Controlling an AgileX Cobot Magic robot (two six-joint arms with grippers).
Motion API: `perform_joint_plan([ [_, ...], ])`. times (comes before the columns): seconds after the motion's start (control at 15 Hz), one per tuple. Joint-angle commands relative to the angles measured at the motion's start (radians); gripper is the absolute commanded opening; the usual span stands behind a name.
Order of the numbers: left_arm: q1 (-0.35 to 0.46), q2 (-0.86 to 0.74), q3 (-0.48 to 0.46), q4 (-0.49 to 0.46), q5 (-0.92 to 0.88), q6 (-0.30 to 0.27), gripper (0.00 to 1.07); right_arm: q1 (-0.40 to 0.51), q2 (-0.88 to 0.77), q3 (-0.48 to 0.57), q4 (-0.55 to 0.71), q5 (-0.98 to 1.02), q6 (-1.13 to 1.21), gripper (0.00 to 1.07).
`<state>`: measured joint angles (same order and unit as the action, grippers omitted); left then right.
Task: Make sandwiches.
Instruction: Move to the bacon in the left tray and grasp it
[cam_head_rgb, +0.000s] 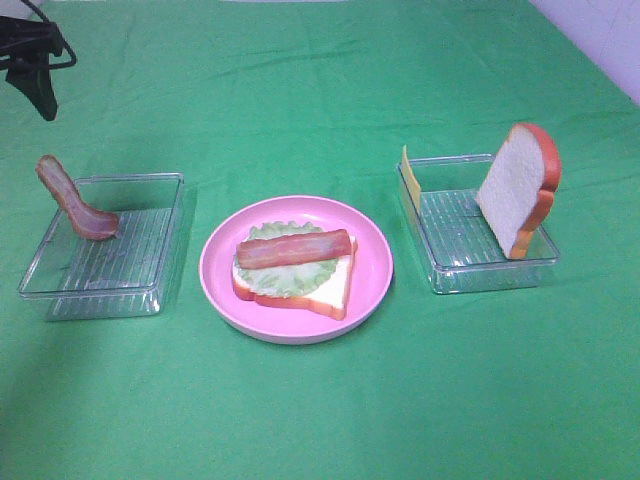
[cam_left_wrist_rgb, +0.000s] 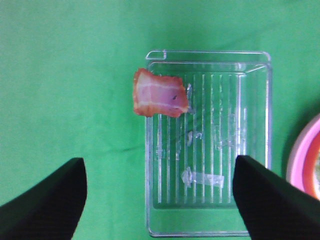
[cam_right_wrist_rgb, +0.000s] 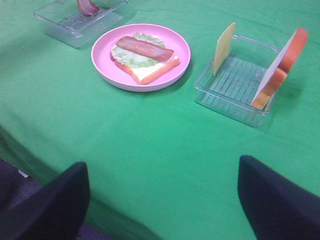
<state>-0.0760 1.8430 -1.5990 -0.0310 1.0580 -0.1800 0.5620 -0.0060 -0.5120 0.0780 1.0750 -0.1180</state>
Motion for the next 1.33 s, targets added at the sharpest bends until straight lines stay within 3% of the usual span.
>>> perform_joint_plan([
  [0.07,0.003,0.082,-0.003,0.039,-0.002,-0.002,0.76,-0.002,-0.013,0.006,-0.005,-0.011,-0.005,0.76],
  [0.53,0.003,0.203,-0.003,0.061,-0.076,-0.013,0.75,-0.002,-0.013,0.006,-0.005,-0.011,-0.005,0.76],
  [0.87,0.003,0.229,-0.003,0.053,-0.113,-0.019,0.63,-0.002,-0.013,0.006,-0.005,-0.011,-0.005,0.76],
  [1.33,0.003,0.229,-0.003,0.051,-0.129,-0.035,0.21,-0.002,-0.013,0.006,-0.005,-0.011,-0.005,0.76],
])
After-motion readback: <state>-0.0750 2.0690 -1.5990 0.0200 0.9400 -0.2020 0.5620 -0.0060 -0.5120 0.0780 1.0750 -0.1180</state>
